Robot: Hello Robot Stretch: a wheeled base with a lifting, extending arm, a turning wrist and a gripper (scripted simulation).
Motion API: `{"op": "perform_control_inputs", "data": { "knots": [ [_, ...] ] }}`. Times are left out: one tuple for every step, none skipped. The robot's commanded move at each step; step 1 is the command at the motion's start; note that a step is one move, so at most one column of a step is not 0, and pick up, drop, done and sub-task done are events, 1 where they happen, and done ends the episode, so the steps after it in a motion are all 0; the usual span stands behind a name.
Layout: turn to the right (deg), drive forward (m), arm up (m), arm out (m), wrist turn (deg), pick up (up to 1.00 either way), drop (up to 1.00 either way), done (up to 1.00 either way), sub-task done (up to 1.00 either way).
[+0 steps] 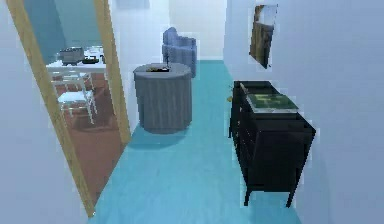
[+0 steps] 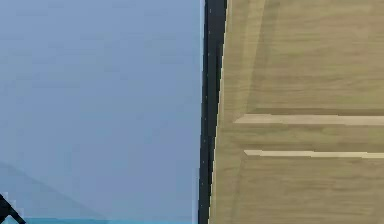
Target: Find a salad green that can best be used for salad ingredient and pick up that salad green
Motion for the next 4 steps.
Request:
{"op": "perform_control_inputs", "data": {
  "knots": [
    [-9.0,0.00,0.00,0.00,0.0,0.00,0.00,0.00,0.00],
    [0.0,1.00,0.00,0.00,0.0,0.00,0.00,0.00,0.00],
    [-6.0,0.00,0.00,0.00,0.0,0.00,0.00,0.00,0.00],
    [0.0,0.40,0.00,0.00,0.0,0.00,0.00,0.00,0.00]
  ]
}}
